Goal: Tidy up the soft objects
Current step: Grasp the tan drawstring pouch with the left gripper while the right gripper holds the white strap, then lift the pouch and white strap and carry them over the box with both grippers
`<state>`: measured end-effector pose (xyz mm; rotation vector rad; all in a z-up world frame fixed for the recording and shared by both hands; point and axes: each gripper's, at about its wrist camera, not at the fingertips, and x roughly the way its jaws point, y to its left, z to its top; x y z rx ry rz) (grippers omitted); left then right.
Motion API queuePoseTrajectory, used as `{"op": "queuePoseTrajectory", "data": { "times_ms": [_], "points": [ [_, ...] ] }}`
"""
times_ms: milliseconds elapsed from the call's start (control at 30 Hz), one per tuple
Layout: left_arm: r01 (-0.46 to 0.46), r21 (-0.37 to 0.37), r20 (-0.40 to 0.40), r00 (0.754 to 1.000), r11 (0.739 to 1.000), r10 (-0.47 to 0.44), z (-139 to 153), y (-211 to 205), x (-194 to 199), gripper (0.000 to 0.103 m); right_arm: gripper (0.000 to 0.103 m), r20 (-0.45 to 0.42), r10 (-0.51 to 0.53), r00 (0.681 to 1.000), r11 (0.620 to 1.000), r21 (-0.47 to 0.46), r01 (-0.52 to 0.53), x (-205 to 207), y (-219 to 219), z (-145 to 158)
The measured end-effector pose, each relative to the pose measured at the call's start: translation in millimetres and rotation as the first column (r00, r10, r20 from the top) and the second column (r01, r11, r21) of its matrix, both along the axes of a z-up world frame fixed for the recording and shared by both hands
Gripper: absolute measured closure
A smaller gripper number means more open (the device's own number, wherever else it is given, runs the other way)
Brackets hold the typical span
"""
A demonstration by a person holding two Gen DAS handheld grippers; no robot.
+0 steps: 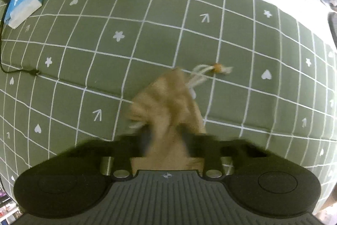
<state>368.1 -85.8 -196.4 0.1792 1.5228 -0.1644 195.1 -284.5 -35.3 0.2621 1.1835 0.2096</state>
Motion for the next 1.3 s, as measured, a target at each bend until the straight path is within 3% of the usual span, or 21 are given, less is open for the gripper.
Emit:
{"op": "queuePoseTrajectory", "data": {
  "times_ms": [233,733,1300],
  "points": [
    [0.019,-0.039,0.007,1.000,0.999,-0.019,5.2,6.5,-4.4,0.099,0.090,0.008,0.001,1.000,1.000,0.002,-0.001,-2.0,-1.9,1.0],
    [0.061,-0.140,0.128,0.991,0.988,-0.043,85.4,33.7,-14.8,0.099,0.090,0.022,0.010,1.000,1.000,0.009,-0.010,-11.5,-2.9,5.5],
    [0.107,-0.162,0.222,0.973,0.981,-0.070,156.9,45.1,-44.1,0.099,0.090,0.067,0.049,0.997,0.999,0.020,-0.051,-23.7,-2.5,20.8]
  ]
}}
